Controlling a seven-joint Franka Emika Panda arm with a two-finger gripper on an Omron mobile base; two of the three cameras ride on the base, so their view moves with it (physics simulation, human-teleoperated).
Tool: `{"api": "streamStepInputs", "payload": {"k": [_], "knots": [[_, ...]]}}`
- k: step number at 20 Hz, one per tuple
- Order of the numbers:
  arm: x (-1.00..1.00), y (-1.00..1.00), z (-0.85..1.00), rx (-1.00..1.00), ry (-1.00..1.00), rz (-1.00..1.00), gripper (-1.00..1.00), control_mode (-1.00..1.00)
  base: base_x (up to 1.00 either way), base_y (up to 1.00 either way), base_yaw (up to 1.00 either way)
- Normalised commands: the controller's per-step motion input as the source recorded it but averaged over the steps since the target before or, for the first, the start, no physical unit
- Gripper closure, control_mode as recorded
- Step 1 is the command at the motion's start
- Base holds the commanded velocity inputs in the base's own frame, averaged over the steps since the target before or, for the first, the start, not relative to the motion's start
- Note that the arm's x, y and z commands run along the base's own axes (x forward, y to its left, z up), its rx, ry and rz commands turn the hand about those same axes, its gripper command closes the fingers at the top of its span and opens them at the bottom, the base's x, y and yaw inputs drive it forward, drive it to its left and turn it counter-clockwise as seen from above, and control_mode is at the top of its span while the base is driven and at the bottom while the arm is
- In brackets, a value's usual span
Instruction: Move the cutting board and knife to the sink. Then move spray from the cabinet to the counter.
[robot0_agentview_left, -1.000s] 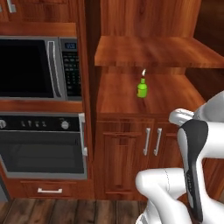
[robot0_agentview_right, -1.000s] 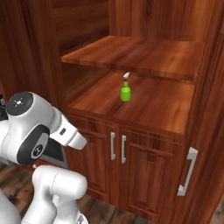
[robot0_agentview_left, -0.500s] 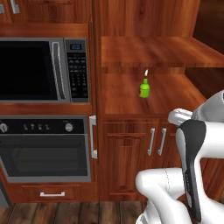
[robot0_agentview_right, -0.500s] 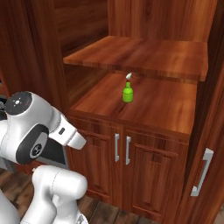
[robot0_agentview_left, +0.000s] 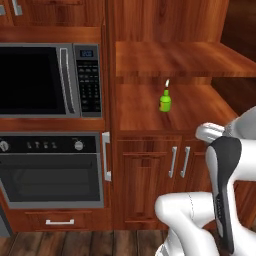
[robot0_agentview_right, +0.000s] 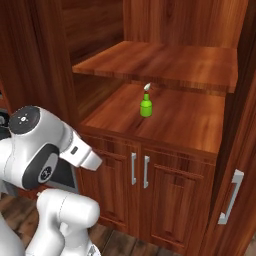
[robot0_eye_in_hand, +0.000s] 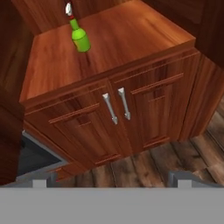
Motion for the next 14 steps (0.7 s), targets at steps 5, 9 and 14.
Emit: {"api": "streamStepInputs", "payload": {"k": [5,9,14], "knots": [[-0.17,0.0,-0.05,-0.05,-0.32,0.08,-1.0,-1.0,0.0,0.0,0.0],[-0.02,0.0,-0.01,-0.08,-0.31,0.03,-1.0,-1.0,0.0,0.0,0.0],[-0.02,0.07,-0.2,-0.23,-0.31,0.0,-1.0,-1.0,0.0,0.0,0.0]]}}
